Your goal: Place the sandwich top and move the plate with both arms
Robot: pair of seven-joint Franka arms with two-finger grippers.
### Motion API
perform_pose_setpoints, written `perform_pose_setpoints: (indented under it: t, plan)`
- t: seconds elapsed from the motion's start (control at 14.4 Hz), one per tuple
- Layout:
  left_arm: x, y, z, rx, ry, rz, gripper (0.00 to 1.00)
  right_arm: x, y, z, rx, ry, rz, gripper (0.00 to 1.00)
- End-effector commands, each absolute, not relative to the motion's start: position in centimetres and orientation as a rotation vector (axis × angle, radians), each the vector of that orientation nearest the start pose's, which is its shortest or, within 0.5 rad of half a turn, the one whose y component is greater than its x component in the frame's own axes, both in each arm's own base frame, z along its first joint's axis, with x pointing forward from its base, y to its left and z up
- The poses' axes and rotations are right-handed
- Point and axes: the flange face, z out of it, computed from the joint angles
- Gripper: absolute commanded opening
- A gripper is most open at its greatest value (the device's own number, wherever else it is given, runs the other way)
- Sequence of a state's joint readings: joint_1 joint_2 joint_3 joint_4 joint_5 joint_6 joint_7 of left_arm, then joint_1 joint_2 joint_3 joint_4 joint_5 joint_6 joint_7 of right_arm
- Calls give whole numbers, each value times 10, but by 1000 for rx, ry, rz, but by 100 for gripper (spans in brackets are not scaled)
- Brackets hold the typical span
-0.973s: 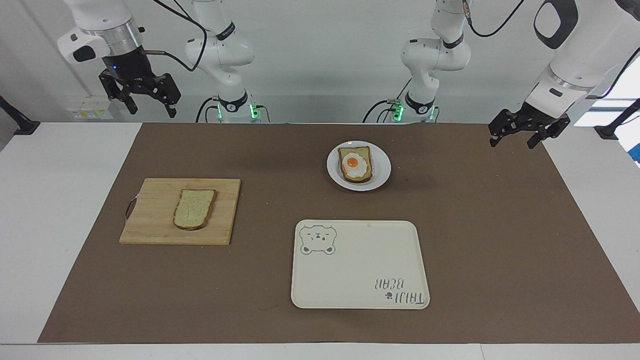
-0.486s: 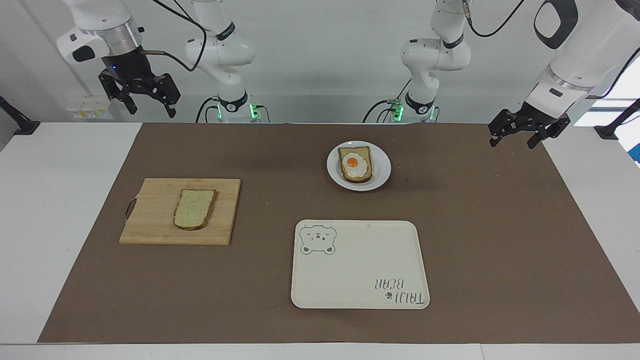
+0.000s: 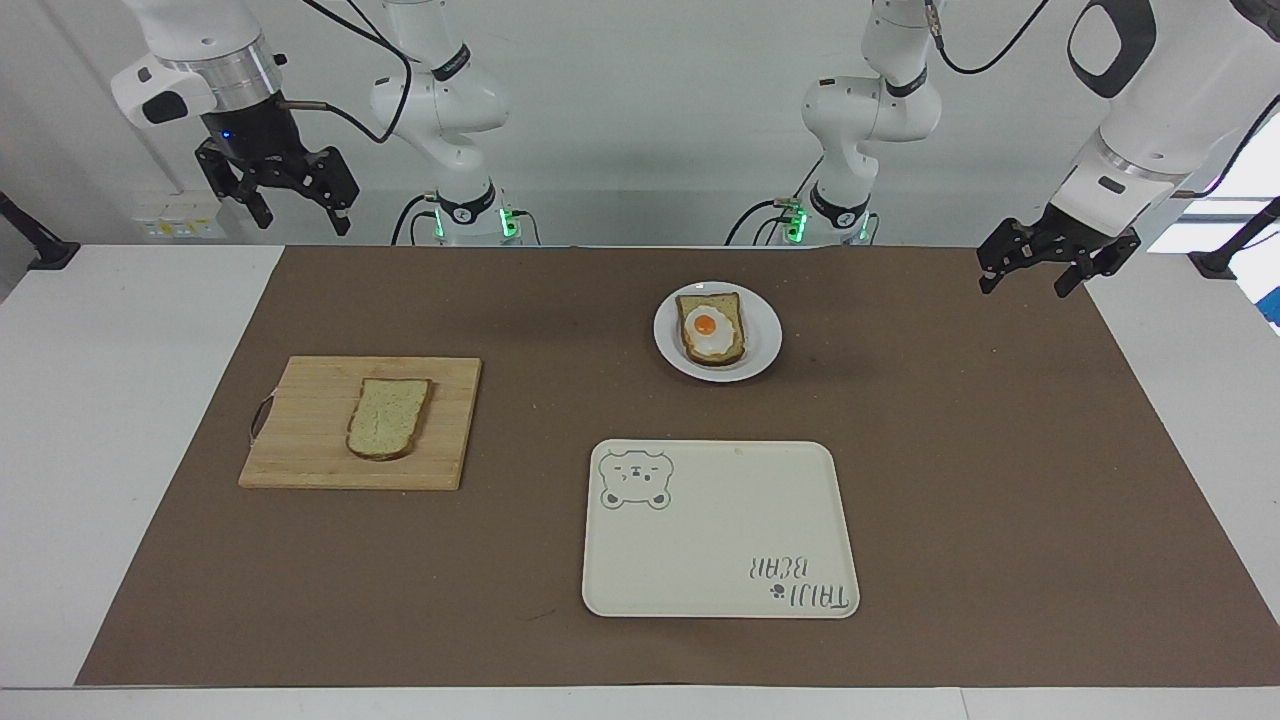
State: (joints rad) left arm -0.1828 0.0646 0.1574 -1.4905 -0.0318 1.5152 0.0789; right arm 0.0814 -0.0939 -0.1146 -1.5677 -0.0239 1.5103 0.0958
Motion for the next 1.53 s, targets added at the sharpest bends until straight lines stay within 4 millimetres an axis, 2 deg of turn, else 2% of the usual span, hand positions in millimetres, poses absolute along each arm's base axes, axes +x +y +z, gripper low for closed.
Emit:
perform_pose_setpoints:
  t: [0.0, 0.14, 0.28, 0.97, 1.46]
  plan:
    - [564, -18, 623, -3175, 179, 77, 100, 512, -29, 672, -3154, 187, -55, 100]
    - [564, -19, 623, -3175, 181, 77, 100, 522, -33, 674, -3166, 185, -152, 100]
    - [564, -19, 623, -3175, 181, 77, 100, 526, -51, 672, -3165, 213, -181, 100]
    - [564, -18, 623, -3175, 179, 80, 100, 515, -39, 658, -3161, 160, -33, 100]
    - [564, -18, 623, -3175, 179, 77, 100, 533, -38, 641, -3157, 157, -86, 100]
